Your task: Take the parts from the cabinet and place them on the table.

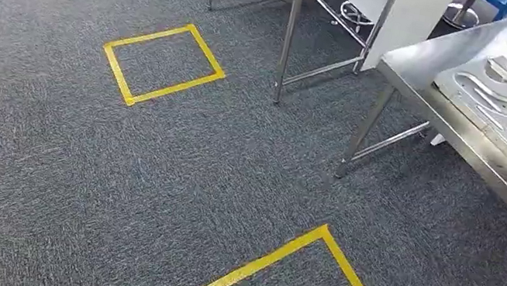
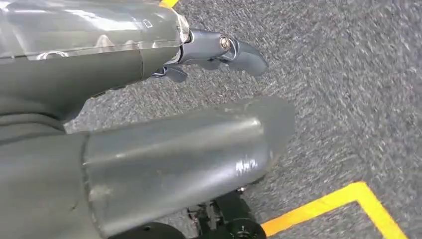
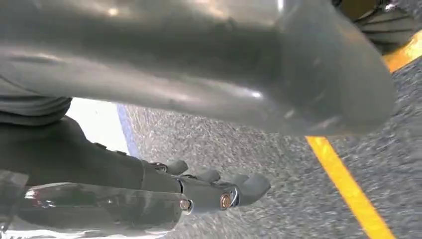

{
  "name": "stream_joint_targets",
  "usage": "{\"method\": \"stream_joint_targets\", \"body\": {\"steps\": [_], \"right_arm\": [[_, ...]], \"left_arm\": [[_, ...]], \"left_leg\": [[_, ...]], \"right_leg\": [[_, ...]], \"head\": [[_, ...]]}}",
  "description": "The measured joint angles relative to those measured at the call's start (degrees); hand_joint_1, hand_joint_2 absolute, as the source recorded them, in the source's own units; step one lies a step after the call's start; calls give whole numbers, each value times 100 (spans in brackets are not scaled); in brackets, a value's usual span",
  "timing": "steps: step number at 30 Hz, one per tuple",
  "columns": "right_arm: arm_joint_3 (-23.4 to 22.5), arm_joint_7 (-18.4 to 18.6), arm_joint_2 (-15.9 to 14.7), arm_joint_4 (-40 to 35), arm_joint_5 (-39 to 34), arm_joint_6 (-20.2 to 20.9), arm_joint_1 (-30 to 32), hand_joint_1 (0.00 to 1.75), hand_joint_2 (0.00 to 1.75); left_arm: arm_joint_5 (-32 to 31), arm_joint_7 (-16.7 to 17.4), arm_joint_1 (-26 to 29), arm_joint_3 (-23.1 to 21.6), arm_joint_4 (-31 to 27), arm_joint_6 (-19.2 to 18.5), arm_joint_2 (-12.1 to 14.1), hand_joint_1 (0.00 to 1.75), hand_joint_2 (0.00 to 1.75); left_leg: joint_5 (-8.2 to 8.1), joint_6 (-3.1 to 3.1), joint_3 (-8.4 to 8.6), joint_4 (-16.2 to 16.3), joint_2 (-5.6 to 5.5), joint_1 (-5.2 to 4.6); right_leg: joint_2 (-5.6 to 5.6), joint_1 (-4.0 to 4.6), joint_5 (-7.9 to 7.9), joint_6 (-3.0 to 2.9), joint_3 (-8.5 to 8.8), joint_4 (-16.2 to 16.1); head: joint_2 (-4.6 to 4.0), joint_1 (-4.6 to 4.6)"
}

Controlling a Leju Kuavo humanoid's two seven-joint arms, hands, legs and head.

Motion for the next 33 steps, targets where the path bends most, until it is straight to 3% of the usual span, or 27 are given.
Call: {"method": "stream_joint_targets", "body": {"steps": [2,3,4,5,7,8,9,10,12,13,14,16,17,18,19,20,21,23,24,25,27,31,33], "right_arm": [[11,-17,18,7,61,31,-41,0,0],[18,-20,26,9,81,39,-44,0,0],[18,-15,26,11,103,50,-42,0,0],[20,-15,33,15,124,70,-33,0,0],[22,11,46,22,170,92,-18,0,0],[26,20,50,33,188,103,-15,0,0],[33,18,57,39,210,107,-10,0,0],[46,11,61,42,232,107,-9,0,0],[57,-59,68,42,267,96,6,0,0],[59,-92,68,42,278,92,31,0,0],[59,-122,66,42,280,81,34,0,0],[68,-162,68,42,293,66,16,0,0],[83,-164,66,42,304,66,12,0,0],[100,-168,72,42,312,63,3,0,0],[103,-168,72,42,315,63,15,0,0],[103,-168,72,42,317,63,33,0,0],[103,-164,72,42,319,61,65,0,0],[101,-101,72,42,321,63,86,0,0],[101,-63,72,42,323,63,86,0,0],[101,-30,72,42,323,74,86,0,0],[101,40,72,42,323,109,86,0,0],[101,46,72,42,326,116,86,0,0],[101,74,72,42,348,142,87,0,0]], "left_arm": [[4,-9,44,2,0,-41,18,0,0],[7,4,46,2,2,-57,22,0,0],[11,29,54,2,2,-63,22,0,0],[13,63,51,4,2,-72,33,0,0],[15,116,38,11,2,-81,52,0,0],[17,148,46,24,2,-83,61,0,0],[17,182,59,37,4,-87,68,0,0],[17,212,77,50,11,-100,70,0,0],[17,260,86,85,13,-129,74,0,0],[17,278,88,98,13,-144,70,0,0],[17,282,71,103,13,-159,61,0,0],[15,271,88,114,15,-168,63,0,0],[15,260,112,114,15,-170,63,0,0],[15,254,131,114,15,-175,63,0,0],[15,236,143,114,15,-177,61,0,0],[13,225,128,114,15,-181,61,0,0],[13,216,98,114,15,-181,61,0,0],[2,140,86,114,15,-218,61,0,0],[-2,107,97,111,15,-223,61,0,0],[-7,74,110,111,15,-223,63,0,0],[-7,30,106,109,15,-207,66,0,0],[-7,26,105,109,15,-201,66,0,0],[-7,9,95,109,15,-179,68,0,0]], "left_leg": [[8,55,-52,-9,-107,-7],[47,114,-2,-57,-177,21],[66,144,-13,-76,-214,29],[87,176,-32,-78,-260,31],[108,209,-71,-75,-378,11],[112,214,-81,-73,-453,-2],[112,214,-77,-71,-532,-9],[112,214,-67,-67,-612,-16],[112,209,-43,-56,-789,-25],[113,203,-62,-58,-853,-3],[109,161,-84,-22,-912,-46],[143,72,-140,-46,-1037,4],[166,31,-142,-78,-1102,17],[164,-10,-154,-67,-1117,-8],[94,-7,-183,44,-749,-14],[-94,-23,-304,286,-508,-21],[-329,-49,-502,687,-424,-9],[-691,-104,-904,1548,-386,23],[-685,-121,-964,1694,-371,44],[-554,-140,-881,1555,-352,66],[-191,-170,-497,857,-288,94],[-163,-172,-461,794,-278,96],[12,-183,-205,357,-165,105]], "right_leg": [[-96,-3,-9,49,42,-12],[-76,-22,-49,96,40,3],[209,-55,-171,129,4,128],[432,-54,-393,129,-137,434],[574,-52,-841,134,-594,1370],[584,-53,-931,131,-786,1738],[588,-52,-854,119,-844,1817],[596,-48,-658,99,-777,1629],[718,-43,-70,27,-365,683],[1025,-38,117,-26,-191,229],[1146,-47,54,-56,-150,99],[1030,-12,40,-51,-143,63],[982,-3,52,-72,-136,57],[896,-64,100,-129,-95,-46],[801,-59,127,-152,-43,-110],[730,-49,124,-194,-27,-126],[638,-38,120,-202,-27,-124],[449,-29,101,-217,-32,-118],[374,-30,94,-209,-33,-113],[307,-33,83,-194,-29,-107],[197,-48,49,-152,-11,-74],[190,-50,46,-148,-8,-70],[135,-59,19,-113,1,-40]], "head": [[0,2],[0,-2],[0,31],[0,44],[0,46],[0,41],[0,44],[0,44],[0,46],[-2,48],[0,35],[-2,37],[0,44],[0,29],[0,31],[0,0],[0,-13],[0,-13],[0,-18],[-2,-17],[0,-17],[0,-17],[0,-17]]}}
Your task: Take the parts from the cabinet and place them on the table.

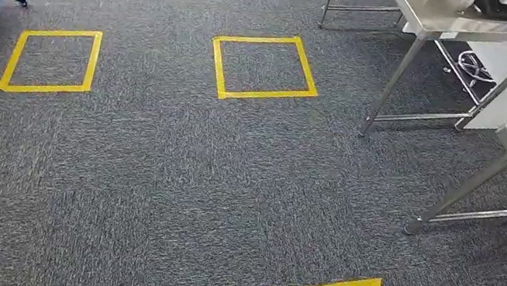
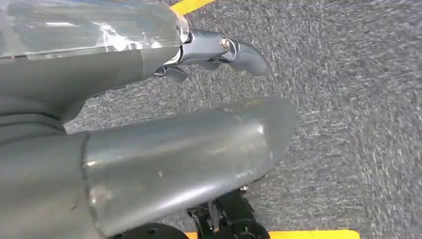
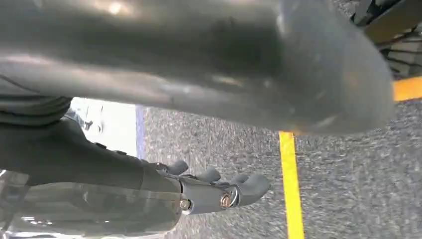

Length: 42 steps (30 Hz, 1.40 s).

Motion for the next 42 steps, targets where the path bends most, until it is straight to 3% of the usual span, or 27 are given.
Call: {"method": "stream_joint_targets", "body": {"steps": [1,2,3,4,5,7,8,9,11,12,13,17,18,19,20,23,25,26,27,28,29,30,33,35,38,40,42], "right_arm": [[0,111,-15,-2,41,80,4,0,0],[0,146,-15,-2,46,109,-25,0,0],[2,155,-17,-2,52,114,-20,0,0],[0,168,-31,-2,52,133,-9,0,0],[0,168,-33,-2,55,144,3,0,0],[0,140,-37,-2,61,164,19,0,0],[0,98,-50,-2,70,177,23,0,0],[2,54,-66,-2,74,192,24,0,0],[2,-37,-100,-2,122,236,23,0,0],[2,-70,-129,-2,135,258,23,0,0],[4,-107,-166,-2,138,284,25,0,0],[4,-273,-221,-2,129,317,-42,0,0],[9,-317,-223,-2,124,319,-55,0,0],[9,-372,-223,-2,113,319,-43,0,0],[7,-407,-223,-2,111,321,-35,0,0],[7,-461,-227,-2,107,371,-23,0,0],[7,-464,-225,-2,107,389,-32,0,0],[7,-464,-225,-2,107,400,-39,0,0],[7,-464,-225,-2,107,402,-40,0,0],[7,-464,-229,-2,107,400,-39,0,0],[7,-450,-258,-4,100,400,-37,0,0],[7,-435,-258,-4,79,409,-46,0,0],[7,-367,-256,-2,28,452,-116,0,0],[7,-359,-254,-2,22,452,-100,0,0],[7,-359,-249,4,20,455,-71,0,0],[7,-359,-249,7,20,454,-65,0,0],[5,-354,-251,7,9,457,-60,0,0]], "left_arm": [[11,-31,-14,0,0,48,-2,0,0],[11,-26,7,0,2,55,0,0,0],[11,-24,11,0,4,70,0,0,0],[11,-22,2,0,4,81,0,0,0],[11,-18,-16,0,7,83,0,0,0],[13,13,-30,0,7,100,0,0,0],[17,15,-27,0,7,103,0,0,0],[17,24,-21,0,7,111,0,0,0],[15,63,-17,0,7,148,-2,0,0],[15,77,-23,0,7,166,-4,0,0],[15,88,-33,0,7,208,-29,0,0],[9,26,-23,-28,7,376,-72,0,0],[11,4,-17,-31,11,402,-77,0,0],[11,-22,-10,-33,11,428,-105,0,0],[13,-42,-28,-33,11,430,-125,0,0],[13,-92,-39,-33,11,424,-173,0,0],[13,-101,-13,-33,11,422,-177,0,0],[13,-109,-5,-33,15,424,-177,0,0],[13,-111,-9,-33,15,424,-177,0,0],[13,-116,-22,-33,15,422,-192,0,0],[11,-131,-22,-33,15,419,-225,0,0],[9,-129,-13,-35,15,420,-223,0,0],[0,-105,1,-63,31,424,-227,0,0],[-2,-89,3,-105,35,426,-242,0,0],[-2,-90,-20,-122,44,426,-243,0,0],[-7,-87,-7,-129,46,426,-243,0,0],[-50,-94,-7,-138,46,426,-262,0,0]], "left_leg": [[12,134,141,-329,91,-51],[30,210,108,-348,-8,-78],[65,264,155,-395,-57,-48],[86,298,151,-407,-106,-53],[99,322,131,-411,-155,-55],[112,355,102,-408,-278,-83],[116,360,96,-406,-352,-102],[119,364,100,-404,-430,-116],[120,363,122,-399,-598,-129],[122,361,137,-401,-674,-128],[130,344,129,-400,-721,-118],[201,196,43,-461,-985,-93],[178,215,54,-394,-870,-113],[68,197,-5,-268,-523,-134],[-166,168,-156,31,-336,-126],[-714,40,-722,1239,-222,-42],[-496,-32,-601,1048,-184,14],[-230,-70,-319,531,-132,48],[0,-111,-20,-13,-8,77],[10,-131,101,-325,227,83],[41,-87,93,-274,240,49],[19,42,75,-222,141,37],[32,167,40,-230,-6,8],[58,233,34,-252,-99,1],[84,300,-12,-252,-306,-76],[92,324,-8,-252,-469,-127],[100,335,8,-253,-634,-138]], "right_leg": [[-153,62,-72,127,23,67],[-229,22,-75,192,48,47],[-136,-12,-142,239,52,95],[188,-22,-329,244,-39,314],[348,-24,-577,236,-236,722],[445,-19,-952,230,-695,1633],[456,-17,-965,217,-828,1858],[461,-4,-828,188,-827,1804],[538,54,-276,82,-476,997],[688,100,-2,14,-227,459],[973,124,23,-56,-110,166],[793,147,51,-128,-62,14],[707,48,133,-140,-2,-130],[629,71,151,-132,46,-207],[541,72,156,-166,58,-219],[261,80,126,-149,31,-196],[133,57,89,-101,33,-154],[50,29,48,-56,41,-111],[-17,2,-3,0,49,-45],[-74,-1,-60,60,38,33],[-111,59,-121,121,25,99],[-128,51,-126,142,44,113],[-248,-6,-148,217,72,105],[272,-46,-454,235,-59,427],[436,-12,-1019,174,-763,1793],[472,66,-782,60,-848,1801],[594,177,-193,-80,-482,908]], "head": [[0,39],[0,33],[0,37],[-2,63],[0,77],[-2,81],[0,76],[-2,76],[0,77],[-2,76],[0,79],[0,85],[0,63],[-2,61],[-2,28],[0,26],[-2,26],[0,22],[0,24],[0,15],[-2,0],[0,57],[0,74],[0,103],[0,118],[0,116],[0,116]]}}
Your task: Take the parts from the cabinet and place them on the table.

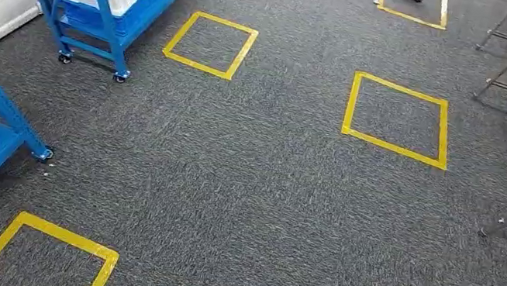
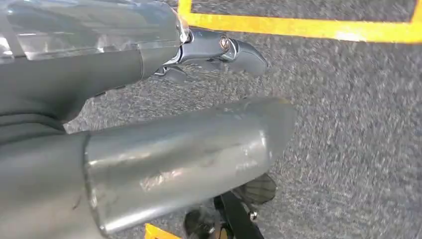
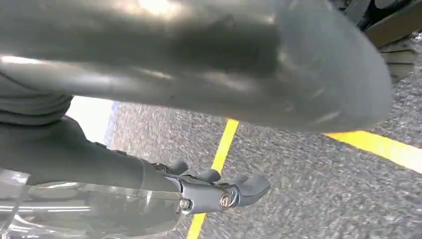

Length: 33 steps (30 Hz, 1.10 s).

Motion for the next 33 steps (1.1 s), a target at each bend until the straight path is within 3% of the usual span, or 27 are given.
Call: {"method": "stream_joint_targets", "body": {"steps": [1,2,6,7,8,9,11,12,13,14,15,16,17,19,21,22,23,24,26,27,28,29,30,31,32,33], "right_arm": [[-2,9,-2,0,-9,0,8,0,0],[-11,26,-20,0,-17,0,10,0,0],[-22,66,-20,0,-77,9,-29,0,0],[-24,68,2,2,-81,13,-31,0,0],[-37,77,6,2,-85,13,-7,0,0],[-55,76,15,2,-94,13,11,0,0],[-70,94,24,2,-103,31,39,0,0],[-74,98,30,2,-109,31,42,0,0],[-85,103,35,2,-111,31,41,0,0],[-101,105,52,4,-114,31,40,0,0],[-105,109,61,4,-116,31,39,0,0],[-105,111,68,4,-116,31,39,0,0],[-109,114,61,2,-116,28,41,0,0],[-112,116,65,4,-116,22,31,0,0],[-112,118,76,4,-116,22,-16,0,0],[-112,125,76,4,-116,22,-15,0,0],[-112,144,76,4,-116,22,-12,0,0],[-114,157,79,4,-116,22,0,0,0],[-118,170,79,9,-118,31,20,0,0],[-118,177,79,9,-118,31,29,0,0],[-118,177,79,9,-118,31,32,0,0],[-118,177,79,9,-118,31,34,0,0],[-118,177,79,9,-118,31,40,0,0],[-118,177,79,9,-118,31,43,0,0],[-125,179,76,9,-118,31,55,0,0],[-131,179,74,9,-118,31,54,0,0]], "left_arm": [[-22,-15,-8,-7,0,0,-20,0,0],[-51,-53,-13,-13,0,0,-46,0,0],[-112,-184,7,-79,18,0,-50,0,0],[-127,-212,0,-107,37,0,-33,0,0],[-140,-227,-3,-131,39,0,-37,0,0],[-155,-241,-25,-140,42,0,-35,0,0],[-166,-243,-42,-149,50,0,-26,0,0],[-171,-243,-41,-160,59,0,-26,0,0],[-179,-241,-27,-175,74,0,-24,0,0],[-193,-238,-19,-192,81,0,-24,0,0],[-206,-227,-18,-208,85,0,-24,0,0],[-214,-223,-25,-228,92,0,-24,0,0],[-219,-219,-41,-247,92,-2,-35,0,0],[-219,-214,-41,-265,100,0,-31,0,0],[-217,-208,-17,-278,120,0,-26,0,0],[-217,-199,-23,-282,122,0,-26,0,0],[-217,-190,-21,-284,122,0,-29,0,0],[-217,-169,-33,-284,125,0,-26,0,0],[-217,-153,-53,-289,127,-2,-26,0,0],[-217,-147,-50,-291,127,-2,-22,0,0],[-214,-133,-38,-291,129,-2,-18,0,0],[-214,-125,-32,-293,129,-2,-16,0,0],[-210,-120,-32,-295,129,-2,-16,0,0],[-212,-120,-38,-297,127,-2,-16,0,0],[-210,-120,-42,-302,127,-2,-22,0,0],[-212,-120,-59,-304,127,-2,-24,0,0]], "left_leg": [[6,8,4,-5,-69,4],[21,-9,-8,-8,-118,-1],[102,-138,-34,-109,-367,21],[58,-108,-29,-36,-212,-8],[-109,-132,-111,143,109,-38],[-346,-167,-282,507,271,-21],[-718,-245,-635,1297,390,23],[-750,-282,-715,1488,411,46],[-656,-320,-669,1422,436,72],[-453,-358,-495,1102,467,96],[-194,-395,-195,560,542,116],[-19,-426,87,66,741,123],[-117,-352,117,31,868,82],[-80,-213,98,-6,747,72],[-61,-129,61,-27,642,45],[-18,-69,103,-74,587,86],[-3,-44,91,-85,537,83],[19,-11,68,-85,493,85],[38,16,22,-83,359,72],[45,12,13,-80,284,64],[51,6,17,-79,205,60],[54,1,21,-79,128,59],[61,-10,32,-78,33,59],[69,-22,36,-78,-44,64],[82,-43,23,-82,-108,83],[92,-89,-5,-69,-169,61]], "right_leg": [[179,59,245,-71,218,-505],[412,67,180,-118,299,-688],[148,95,282,-188,347,-847],[36,1,370,-173,419,-1006],[-19,17,391,-188,462,-1100],[-114,13,402,-204,468,-1103],[-294,16,372,-194,454,-1068],[-365,9,358,-183,441,-1045],[-438,-4,336,-163,431,-1015],[-509,-21,309,-135,421,-975],[-584,-55,264,-95,414,-913],[-645,-64,213,-49,409,-839],[-695,-42,170,3,394,-794],[-767,-41,130,62,410,-738],[-867,-55,128,118,448,-757],[-827,-82,84,156,446,-733],[-509,-111,-67,191,402,-586],[-303,-127,-316,204,242,-245],[-169,-146,-725,222,-166,617],[-154,-147,-781,222,-305,897],[-142,-147,-687,212,-321,914],[-129,-147,-480,192,-229,691],[-73,-146,-167,158,-12,221],[61,-146,105,122,213,-289],[369,-144,179,82,371,-680],[465,-138,165,79,388,-757]], "head": [[-2,0],[0,-6],[0,24],[0,20],[0,11],[0,-33],[-2,-28],[-2,-31],[0,-28],[0,-31],[0,-28],[-2,-33],[0,-57],[0,-22],[-2,-31],[0,-37],[-2,-2],[0,11],[0,17],[0,15],[0,13],[-2,17],[0,15],[0,18],[0,15],[-2,5]]}}
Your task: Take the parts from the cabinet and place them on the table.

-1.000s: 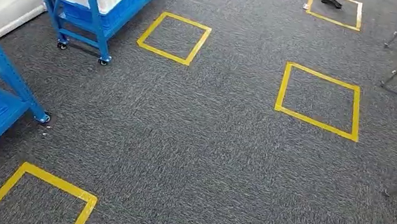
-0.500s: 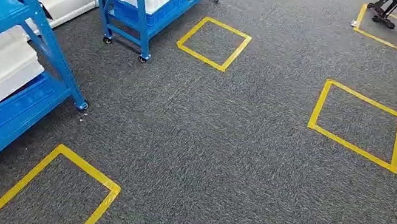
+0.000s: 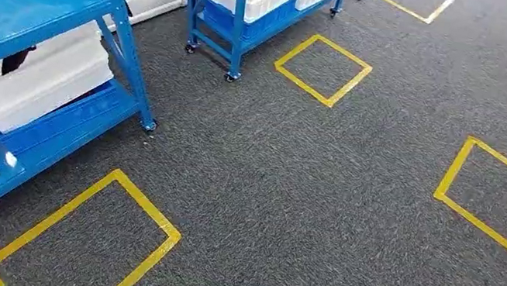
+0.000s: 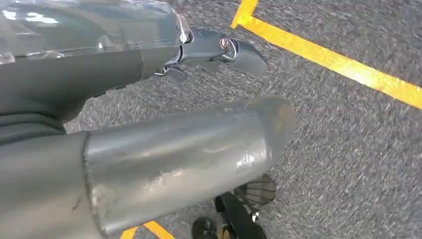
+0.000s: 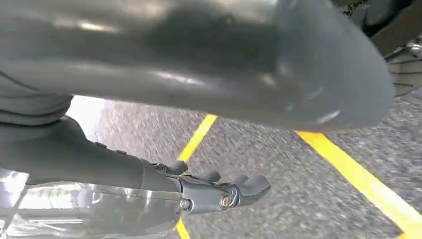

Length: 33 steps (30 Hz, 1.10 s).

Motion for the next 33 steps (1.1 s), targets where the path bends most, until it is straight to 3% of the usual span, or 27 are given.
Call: {"method": "stream_joint_targets", "body": {"steps": [3,4,5,6,7,9,10,11,12,13,14,15,19,20,21,22,24,25,26,28,29,30,31,33], "right_arm": [[-24,2,0,0,0,0,-7,0,0],[-26,0,11,0,2,2,-17,0,0],[-31,6,20,0,2,0,-21,0,0],[-42,4,22,0,2,0,-2,0,0],[-57,7,20,0,2,0,16,0,0],[-68,9,20,0,2,2,25,0,0],[-70,9,20,0,2,2,23,0,0],[-70,9,20,0,2,7,13,0,0],[-70,9,22,0,2,13,7,0,0],[-70,9,24,0,2,15,2,0,0],[-70,9,24,0,2,15,-1,0,0],[-70,9,24,0,2,13,0,0,0],[-70,9,24,0,2,9,-57,0,0],[-70,9,24,0,2,9,-57,0,0],[-70,-9,24,0,2,9,-43,0,0],[-70,-13,24,0,2,9,-32,0,0],[-70,-13,26,0,2,11,-17,0,0],[-70,-13,26,0,2,11,-6,0,0],[-70,-13,26,0,2,11,-2,0,0],[-70,-11,24,0,9,7,1,0,0],[-70,-11,24,0,11,2,5,0,0],[-70,-13,24,0,13,11,12,0,0],[-72,-26,26,0,-2,51,11,0,0],[-116,-101,24,0,-94,195,-8,0,0]], "left_arm": [[0,2,24,-7,2,0,0,0,0],[2,2,40,-13,2,0,19,0,0],[7,2,49,-15,4,0,17,0,0],[7,4,41,-20,4,-2,17,0,0],[13,7,20,-20,4,-2,18,0,0],[13,7,5,-20,4,-2,22,0,0],[13,7,19,-20,4,-2,24,0,0],[15,7,32,-20,4,-2,26,0,0],[15,7,37,-20,4,-2,31,0,0],[15,7,34,-20,4,-2,35,0,0],[15,7,24,-20,4,-2,37,0,0],[15,7,5,-20,4,-2,37,0,0],[13,2,40,-20,4,0,44,0,0],[13,2,48,-22,4,0,42,0,0],[13,2,35,-24,4,0,42,0,0],[13,-2,14,-24,4,0,44,0,0],[13,-2,-4,-26,4,0,44,0,0],[13,-2,2,-28,4,0,44,0,0],[13,0,13,-31,4,0,44,0,0],[31,15,18,-35,4,0,42,0,0],[42,17,17,-35,4,-2,37,0,0],[52,24,16,-39,4,-2,35,0,0],[72,39,3,-46,4,-2,37,0,0],[98,66,31,-77,4,-2,46,0,0]], "left_leg": [[67,-115,-41,-56,-205,57],[77,-167,-57,-57,-263,24],[-31,-151,-114,58,46,15],[-259,-153,-243,348,321,1],[-509,-161,-432,782,468,4],[-823,-195,-737,1541,561,13],[-807,-211,-751,1646,580,21],[-668,-227,-622,1466,608,27],[-457,-238,-375,1054,651,34],[-239,-239,-64,523,761,34],[-150,-227,187,83,1013,30],[-216,-164,215,16,1128,-28],[-144,-24,151,-34,865,-22],[-106,22,192,-74,811,10],[-76,61,180,-93,766,18],[-58,86,153,-96,704,19],[-38,88,119,-92,567,14],[-32,81,113,-88,482,13],[-26,72,113,-80,393,16],[-22,52,115,-58,230,24],[-17,24,112,-52,154,30],[-8,-15,83,-41,97,23],[3,-68,45,-20,21,14],[57,-156,18,-72,-95,44]], "right_leg": [[-205,45,14,-16,7,2],[-315,-19,75,-79,27,-111],[-409,-11,106,-111,58,-159],[-478,-4,114,-149,53,-172],[-577,17,113,-157,40,-165],[-763,42,100,-177,17,-143],[-845,44,94,-181,11,-129],[-923,42,85,-174,8,-116],[-999,35,71,-160,9,-96],[-1069,28,47,-135,16,-65],[-1127,33,18,-103,18,-21],[-1190,82,-22,-58,1,23],[-1377,67,-24,33,56,8],[-1177,21,-105,82,48,82],[-854,14,-296,108,-57,300],[-696,3,-546,125,-250,710],[-620,-23,-876,151,-629,1513],[-612,-29,-872,158,-715,1685],[-607,-34,-709,157,-667,1565],[-542,-51,-182,130,-293,760],[-392,-62,39,107,-80,294],[-57,-73,-17,79,-2,93],[-59,-64,4,76,-16,44],[-193,-18,17,30,-24,60]], "head": [[2,10],[0,-1],[2,2],[2,-62],[2,-79],[2,-75],[2,-77],[0,-79],[2,-77],[2,-79],[2,-86],[2,-90],[2,-77],[2,-68],[2,-42],[2,-18],[2,-20],[2,-20],[2,-18],[2,-18],[2,-11],[0,-9],[2,-22],[2,-20]]}}
